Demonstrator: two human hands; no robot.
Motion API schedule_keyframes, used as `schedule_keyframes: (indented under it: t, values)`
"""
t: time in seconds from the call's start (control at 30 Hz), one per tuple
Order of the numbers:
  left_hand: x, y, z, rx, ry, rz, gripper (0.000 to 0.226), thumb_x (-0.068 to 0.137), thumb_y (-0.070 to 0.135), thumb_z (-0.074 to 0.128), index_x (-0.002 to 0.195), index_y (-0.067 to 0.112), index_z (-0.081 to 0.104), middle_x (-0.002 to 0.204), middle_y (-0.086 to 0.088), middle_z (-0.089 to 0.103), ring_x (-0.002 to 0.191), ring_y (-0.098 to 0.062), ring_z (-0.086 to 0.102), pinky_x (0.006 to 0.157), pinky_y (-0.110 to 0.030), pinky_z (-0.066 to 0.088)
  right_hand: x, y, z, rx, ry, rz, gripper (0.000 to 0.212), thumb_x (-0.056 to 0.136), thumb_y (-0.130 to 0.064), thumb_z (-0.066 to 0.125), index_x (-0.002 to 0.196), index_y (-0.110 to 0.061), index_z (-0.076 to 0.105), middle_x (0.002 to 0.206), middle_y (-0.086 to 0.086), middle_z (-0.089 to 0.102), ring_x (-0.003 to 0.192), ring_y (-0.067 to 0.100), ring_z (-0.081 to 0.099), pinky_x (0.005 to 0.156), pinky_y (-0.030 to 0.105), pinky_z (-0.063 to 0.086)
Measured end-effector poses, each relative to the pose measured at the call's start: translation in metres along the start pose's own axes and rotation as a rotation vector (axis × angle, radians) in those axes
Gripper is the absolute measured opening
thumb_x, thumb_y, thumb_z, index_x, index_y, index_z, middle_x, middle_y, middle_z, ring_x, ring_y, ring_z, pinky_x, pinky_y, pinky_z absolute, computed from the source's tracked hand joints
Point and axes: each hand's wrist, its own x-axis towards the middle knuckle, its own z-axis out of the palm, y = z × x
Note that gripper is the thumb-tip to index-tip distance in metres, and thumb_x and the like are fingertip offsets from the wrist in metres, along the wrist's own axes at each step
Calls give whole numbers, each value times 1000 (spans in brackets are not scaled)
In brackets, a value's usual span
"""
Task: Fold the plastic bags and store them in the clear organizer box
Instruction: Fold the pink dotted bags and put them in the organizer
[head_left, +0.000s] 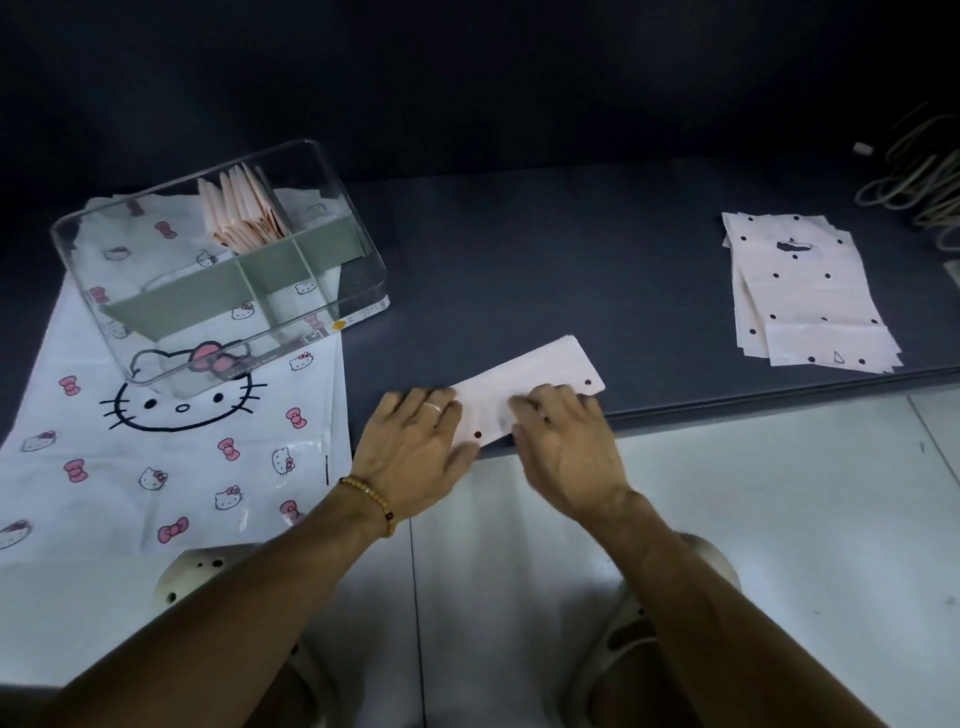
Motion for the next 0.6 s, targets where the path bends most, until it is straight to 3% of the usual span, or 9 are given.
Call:
schedule_keyframes:
  t: [0.07,0.17,0.23,0.37,0.43,0.5,0.6]
  values:
    - [-13,1,-2,1,-41,88,61,72,57,68,114,12,65,120,-8,63,96,-28,61,81,-40,51,-5,-8,3,-8,-47,-9,28,80,-16,65,107,-10,66,104,8,63,94,29,61,80,40,49]
    - [-17,0,-6,-31,-9,186,53,60,27,85,110,16,69,115,-7,67,88,-28,64,71,-38,55,-11,-3,2,2,-77,10,33,81,-17,67,113,-10,66,118,9,64,111,29,60,94,42,48]
    - [-11,5,-12,-87,15,165,41,66,14,80,106,16,71,110,-5,69,84,-27,62,68,-36,56,-14,-3,1,44,-88,-7,39,79,-17,69,117,-10,64,124,9,62,116,28,58,97,43,46]
    - [4,15,-20,-275,-61,-18,22,94,28,50,108,22,66,96,1,68,85,-20,58,68,-29,49,-11,-17,-1,258,-5,32,21,83,-7,66,104,-8,70,103,9,70,91,27,65,78,37,56]
    - [13,16,-23,-584,-99,-193,22,90,41,54,94,23,67,83,4,68,74,-17,60,63,-26,49,-2,-17,-4,439,45,233,10,90,-7,60,91,-6,70,85,8,71,73,26,64,66,32,53]
    - [22,14,-25,-864,-132,-344,21,82,38,66,95,22,70,84,6,71,75,-13,64,68,-27,53,7,-8,-6,588,37,435,18,94,-14,58,77,-9,62,67,-2,62,59,17,55,57,25,43]
    - [35,13,-19,-930,-147,-479,17,87,23,65,96,9,71,95,-1,72,83,-16,66,75,-29,56,22,2,-10,684,-68,569,22,93,-21,60,73,-15,57,65,-7,57,59,8,51,57,20,42]
